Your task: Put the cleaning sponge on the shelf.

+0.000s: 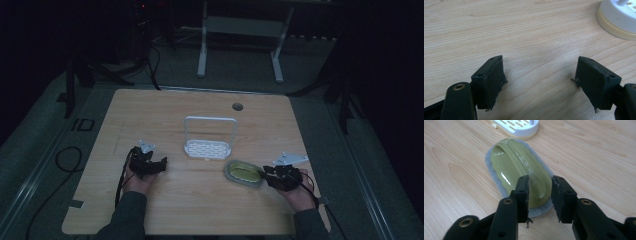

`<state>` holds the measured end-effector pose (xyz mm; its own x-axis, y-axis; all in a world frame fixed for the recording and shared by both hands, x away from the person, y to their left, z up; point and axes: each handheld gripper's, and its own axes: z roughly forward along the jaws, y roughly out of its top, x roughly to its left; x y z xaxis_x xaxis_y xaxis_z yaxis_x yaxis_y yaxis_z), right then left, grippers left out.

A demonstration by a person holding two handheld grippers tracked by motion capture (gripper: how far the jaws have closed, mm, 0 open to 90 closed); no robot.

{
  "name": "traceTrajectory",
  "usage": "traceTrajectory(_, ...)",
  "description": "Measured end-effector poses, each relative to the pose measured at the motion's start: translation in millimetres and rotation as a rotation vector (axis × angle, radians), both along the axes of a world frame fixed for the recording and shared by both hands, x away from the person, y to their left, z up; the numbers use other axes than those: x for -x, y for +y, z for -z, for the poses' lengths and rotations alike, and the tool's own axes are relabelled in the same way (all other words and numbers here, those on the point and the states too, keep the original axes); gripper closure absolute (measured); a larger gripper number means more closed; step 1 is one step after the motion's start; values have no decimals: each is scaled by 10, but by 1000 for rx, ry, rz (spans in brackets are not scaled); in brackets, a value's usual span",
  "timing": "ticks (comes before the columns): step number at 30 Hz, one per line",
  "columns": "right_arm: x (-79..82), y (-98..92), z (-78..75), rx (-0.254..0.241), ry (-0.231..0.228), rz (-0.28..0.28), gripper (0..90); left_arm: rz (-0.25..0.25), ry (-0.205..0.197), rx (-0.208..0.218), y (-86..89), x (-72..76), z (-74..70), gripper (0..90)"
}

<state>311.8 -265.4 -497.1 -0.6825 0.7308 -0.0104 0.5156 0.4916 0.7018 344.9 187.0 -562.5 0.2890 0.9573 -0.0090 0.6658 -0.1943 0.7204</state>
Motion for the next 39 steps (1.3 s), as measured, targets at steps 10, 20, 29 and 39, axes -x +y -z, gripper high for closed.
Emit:
traceTrajectory(10,-140,60,-136,56,16,-70,587,0,0,0,0,0,0,234)
traceTrajectory(20,-279,125,-207,100,54,-149,564,0,0,1,0,0,0,234)
traceTrajectory(29,-383,187,-231,125,67,-226,542,0,0,0,0,0,0,234)
traceTrajectory(39,-477,261,-229,156,93,-298,538,0,0,0,0,0,0,234)
